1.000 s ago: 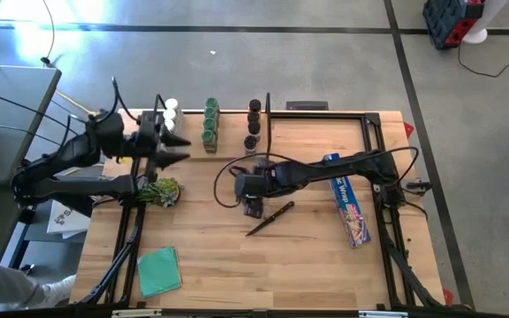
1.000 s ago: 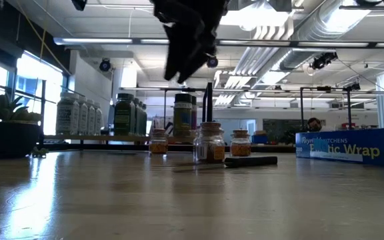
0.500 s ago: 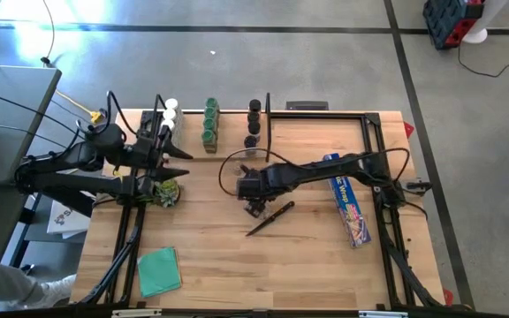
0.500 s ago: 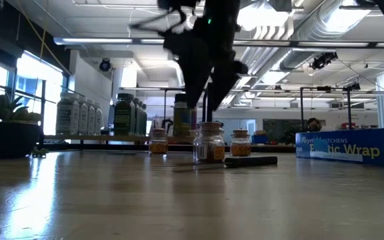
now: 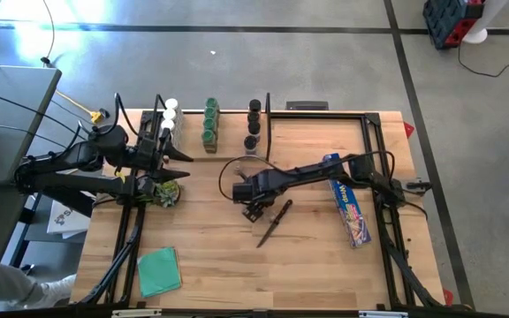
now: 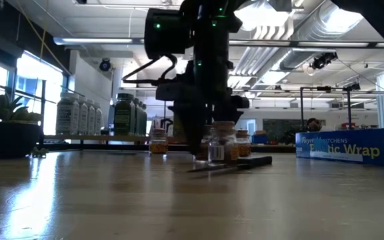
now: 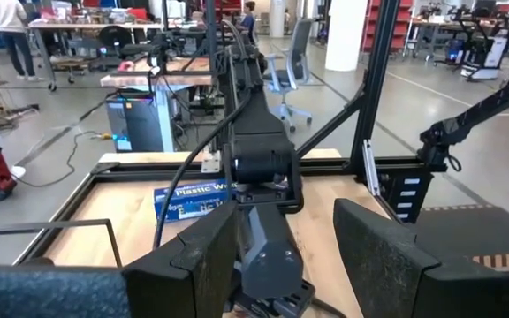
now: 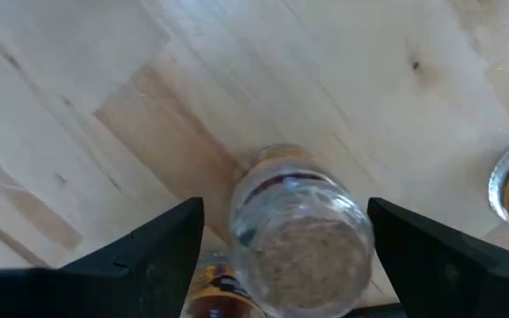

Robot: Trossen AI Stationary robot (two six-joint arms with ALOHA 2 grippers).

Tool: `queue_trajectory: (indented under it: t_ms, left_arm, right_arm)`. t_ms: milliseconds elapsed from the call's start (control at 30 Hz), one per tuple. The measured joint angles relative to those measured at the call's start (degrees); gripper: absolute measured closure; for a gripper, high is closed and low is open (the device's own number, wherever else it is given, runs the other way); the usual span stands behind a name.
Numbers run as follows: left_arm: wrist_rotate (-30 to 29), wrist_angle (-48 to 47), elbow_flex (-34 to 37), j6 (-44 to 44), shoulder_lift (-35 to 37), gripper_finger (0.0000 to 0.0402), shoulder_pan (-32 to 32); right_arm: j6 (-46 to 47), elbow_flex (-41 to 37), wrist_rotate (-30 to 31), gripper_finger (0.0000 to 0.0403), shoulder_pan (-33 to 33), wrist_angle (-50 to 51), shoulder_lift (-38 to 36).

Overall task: Shelf spices
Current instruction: Put the brown lid seasoning bottle on the shelf

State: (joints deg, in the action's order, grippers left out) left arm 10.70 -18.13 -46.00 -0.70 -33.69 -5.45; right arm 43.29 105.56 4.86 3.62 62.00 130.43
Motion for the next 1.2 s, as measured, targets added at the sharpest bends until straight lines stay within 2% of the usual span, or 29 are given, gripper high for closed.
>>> queue_trajectory:
  t_ms: [200, 300, 567, 733, 867, 1200]
  left_arm:
    - [0.04, -0.18, 0.00, 1.67, 0.00, 0.0219, 0.00]
    - [0.07, -0.74, -0.02, 1.98, 0.00, 0.0219, 0.00]
    - [0.07, -1.66, -0.04, 1.98, 0.00, 0.0219, 0.00]
    - [0.07, -1.70, -0.04, 1.98, 0.00, 0.0219, 0.00]
    - [0.07, -1.70, -0.04, 1.98, 0.02, 0.0219, 0.00]
    - [0.02, -2.36, -0.07, 1.93, -0.04, 0.0219, 0.00]
  right_arm:
    - [-0.27, 0.00, 0.66, 0.0093, -0.11, -0.73, 0.00]
    - [-0.88, 0.00, 0.76, 0.0110, -0.15, -0.71, 0.00]
    - [-4.41, 0.02, 0.18, 0.0234, -0.09, -0.66, 0.00]
    - [-8.06, 1.59, -0.92, 0.0235, -0.11, 0.13, 0.02]
    - [-11.88, 6.47, -0.72, 0.0235, 0.45, 2.57, -0.04]
    - [-23.60, 23.75, 9.10, 0.0235, 2.70, 4.13, -0.29]
